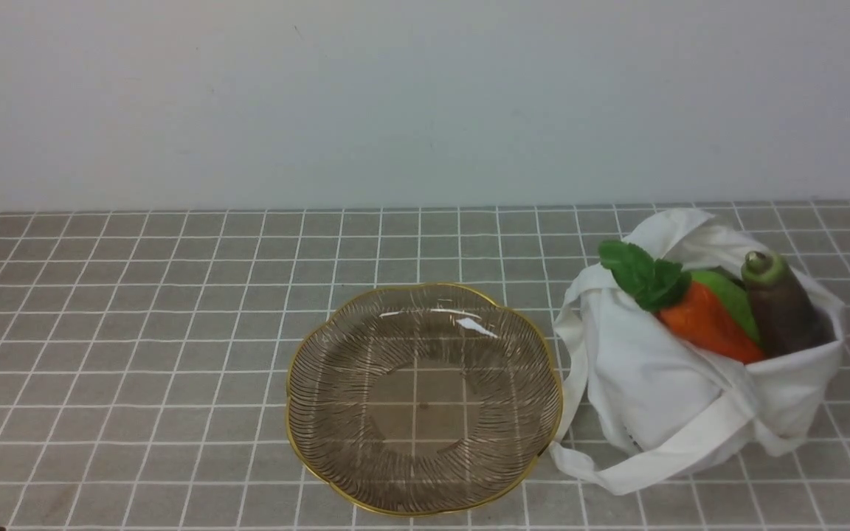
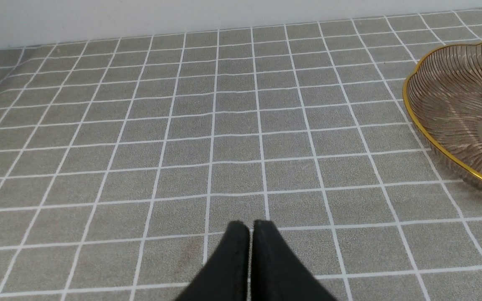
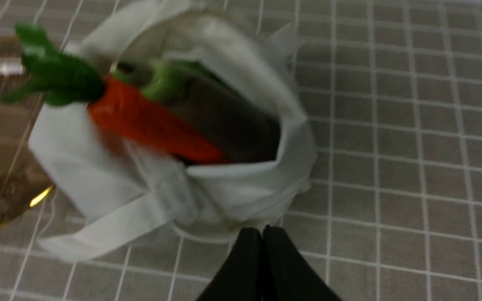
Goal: Take vegetables from bag on grey coffee tablecloth place on plate.
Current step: 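Reach into the white cloth bag and grasp a vegetable inside with the right gripper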
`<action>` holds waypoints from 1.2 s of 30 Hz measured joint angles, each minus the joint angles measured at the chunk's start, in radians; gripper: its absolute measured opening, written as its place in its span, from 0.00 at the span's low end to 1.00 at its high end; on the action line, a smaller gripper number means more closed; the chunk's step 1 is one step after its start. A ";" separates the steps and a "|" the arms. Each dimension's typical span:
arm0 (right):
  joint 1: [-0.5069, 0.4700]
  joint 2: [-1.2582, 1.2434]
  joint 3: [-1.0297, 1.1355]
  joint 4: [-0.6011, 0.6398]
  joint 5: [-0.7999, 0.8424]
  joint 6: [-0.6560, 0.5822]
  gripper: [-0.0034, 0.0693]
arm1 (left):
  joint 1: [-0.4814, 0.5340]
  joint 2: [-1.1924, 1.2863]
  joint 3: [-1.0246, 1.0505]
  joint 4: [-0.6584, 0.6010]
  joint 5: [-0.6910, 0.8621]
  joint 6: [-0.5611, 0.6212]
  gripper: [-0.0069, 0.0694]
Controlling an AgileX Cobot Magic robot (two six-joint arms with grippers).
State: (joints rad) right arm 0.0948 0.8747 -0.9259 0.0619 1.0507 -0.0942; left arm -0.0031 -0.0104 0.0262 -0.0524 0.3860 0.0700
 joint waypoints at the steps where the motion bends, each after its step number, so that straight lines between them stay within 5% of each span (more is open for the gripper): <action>1: 0.000 0.014 -0.007 0.016 0.005 -0.010 0.03 | 0.000 0.000 0.000 0.000 0.000 0.000 0.08; 6: 0.001 0.135 -0.064 0.300 -0.047 -0.358 0.03 | 0.000 0.000 0.000 0.000 0.000 0.000 0.08; 11: 0.001 0.214 -0.071 0.435 -0.108 -0.547 0.11 | 0.000 0.000 0.000 0.000 0.000 0.000 0.08; 15: 0.001 0.262 -0.073 0.445 -0.156 -0.568 0.25 | 0.000 0.000 0.000 0.000 0.000 0.000 0.08; 19: 0.001 0.315 -0.073 0.445 -0.268 -0.575 0.57 | 0.000 0.000 0.000 0.000 0.000 0.000 0.08; 25: 0.008 0.401 -0.074 0.441 -0.319 -0.578 0.89 | 0.000 0.000 0.000 0.000 0.000 0.000 0.08; 31: 0.052 0.435 -0.074 0.407 -0.309 -0.578 0.93 | 0.000 0.000 0.000 0.000 0.000 0.000 0.08; 36: 0.065 0.435 -0.074 0.252 -0.321 -0.505 0.84 | 0.000 0.000 0.000 0.000 0.000 0.000 0.08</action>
State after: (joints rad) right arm 0.1597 1.3097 -0.9996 0.3141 0.7296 -0.5995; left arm -0.0031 -0.0104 0.0262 -0.0524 0.3860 0.0700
